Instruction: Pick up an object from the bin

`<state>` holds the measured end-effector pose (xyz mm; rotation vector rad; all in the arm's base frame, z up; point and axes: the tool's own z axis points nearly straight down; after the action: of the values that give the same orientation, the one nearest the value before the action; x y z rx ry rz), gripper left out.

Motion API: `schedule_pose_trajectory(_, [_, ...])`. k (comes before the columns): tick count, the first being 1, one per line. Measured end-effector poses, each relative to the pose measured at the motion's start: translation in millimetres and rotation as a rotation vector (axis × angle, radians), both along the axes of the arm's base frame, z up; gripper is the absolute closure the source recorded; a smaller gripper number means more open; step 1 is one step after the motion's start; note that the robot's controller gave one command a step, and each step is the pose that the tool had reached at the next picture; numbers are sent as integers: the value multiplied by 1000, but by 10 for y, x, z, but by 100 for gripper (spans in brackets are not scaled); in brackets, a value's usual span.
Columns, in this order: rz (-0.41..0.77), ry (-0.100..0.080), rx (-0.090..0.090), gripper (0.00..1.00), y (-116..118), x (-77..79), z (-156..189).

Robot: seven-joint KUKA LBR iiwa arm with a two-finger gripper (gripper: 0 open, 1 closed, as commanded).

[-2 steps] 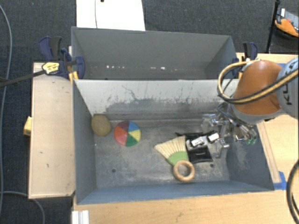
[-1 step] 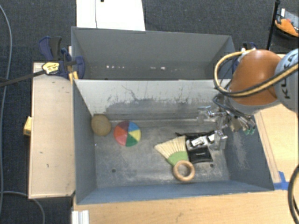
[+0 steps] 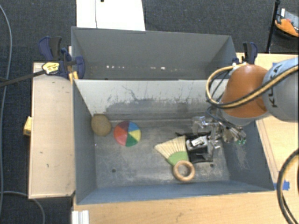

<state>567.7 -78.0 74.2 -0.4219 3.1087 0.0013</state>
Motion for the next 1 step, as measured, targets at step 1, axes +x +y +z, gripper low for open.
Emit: schedule_pose_trajectory(1, [188, -11, -3, 100, -75, 256, -30])
